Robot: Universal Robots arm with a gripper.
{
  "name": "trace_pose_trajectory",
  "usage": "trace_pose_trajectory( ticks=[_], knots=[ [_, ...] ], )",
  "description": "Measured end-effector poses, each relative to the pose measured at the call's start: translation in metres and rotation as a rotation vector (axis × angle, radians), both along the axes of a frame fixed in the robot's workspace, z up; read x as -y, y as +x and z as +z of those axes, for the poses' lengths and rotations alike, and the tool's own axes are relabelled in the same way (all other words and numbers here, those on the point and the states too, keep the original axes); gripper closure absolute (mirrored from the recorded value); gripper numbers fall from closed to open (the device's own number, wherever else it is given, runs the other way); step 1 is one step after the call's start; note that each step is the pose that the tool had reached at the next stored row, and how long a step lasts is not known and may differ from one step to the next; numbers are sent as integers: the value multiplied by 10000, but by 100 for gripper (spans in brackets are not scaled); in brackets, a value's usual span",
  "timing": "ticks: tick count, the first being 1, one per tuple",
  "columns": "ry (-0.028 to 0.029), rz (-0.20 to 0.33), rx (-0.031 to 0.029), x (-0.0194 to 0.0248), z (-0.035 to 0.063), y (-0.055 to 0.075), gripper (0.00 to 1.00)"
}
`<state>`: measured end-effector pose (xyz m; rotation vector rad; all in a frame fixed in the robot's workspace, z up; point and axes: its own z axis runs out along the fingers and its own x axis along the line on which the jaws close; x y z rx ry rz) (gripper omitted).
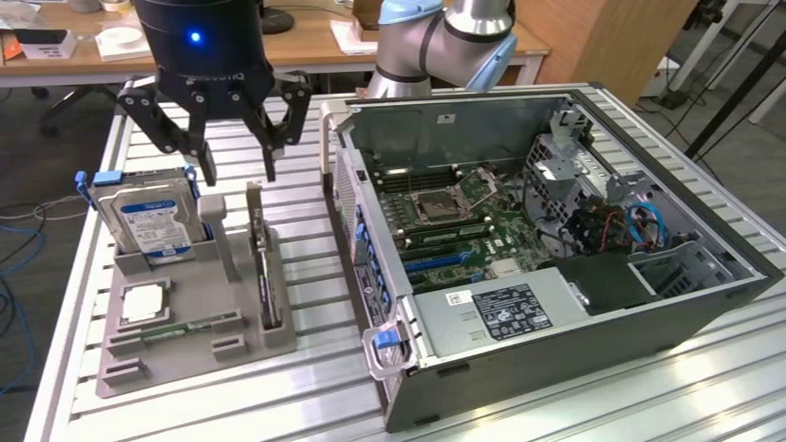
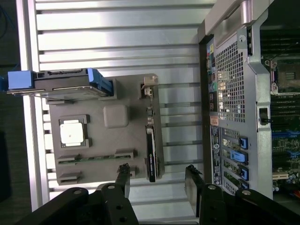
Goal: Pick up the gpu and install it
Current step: 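Pick up the gpu and move the gpu toward the slot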
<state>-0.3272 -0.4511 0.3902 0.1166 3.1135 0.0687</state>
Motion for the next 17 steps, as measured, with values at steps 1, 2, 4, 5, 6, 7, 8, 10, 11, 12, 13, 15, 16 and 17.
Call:
trace_pose_trajectory(
  ticks=[1,2,4,5,6,7,8,10,11,12,13,15,16,17],
  knots=[
    [0,0,0,0,-5,0,41],
    [0,1,0,0,-10,0,41],
    [0,0,0,0,-20,0,41],
    [-1,0,-1,0,-23,0,41],
    [-2,1,-1,0,-24,0,41],
    [-1,0,-1,0,-25,0,41],
    [-2,1,-2,0,-25,0,41],
    [-1,0,0,0,-25,0,41],
    [-1,0,0,0,-25,0,41],
    [-1,0,0,0,-26,0,41],
    [0,1,1,0,-29,0,41],
    [1,0,1,0,-35,0,41],
    [0,0,0,0,-40,0,41],
    [0,0,0,0,-46,0,41]
  ],
)
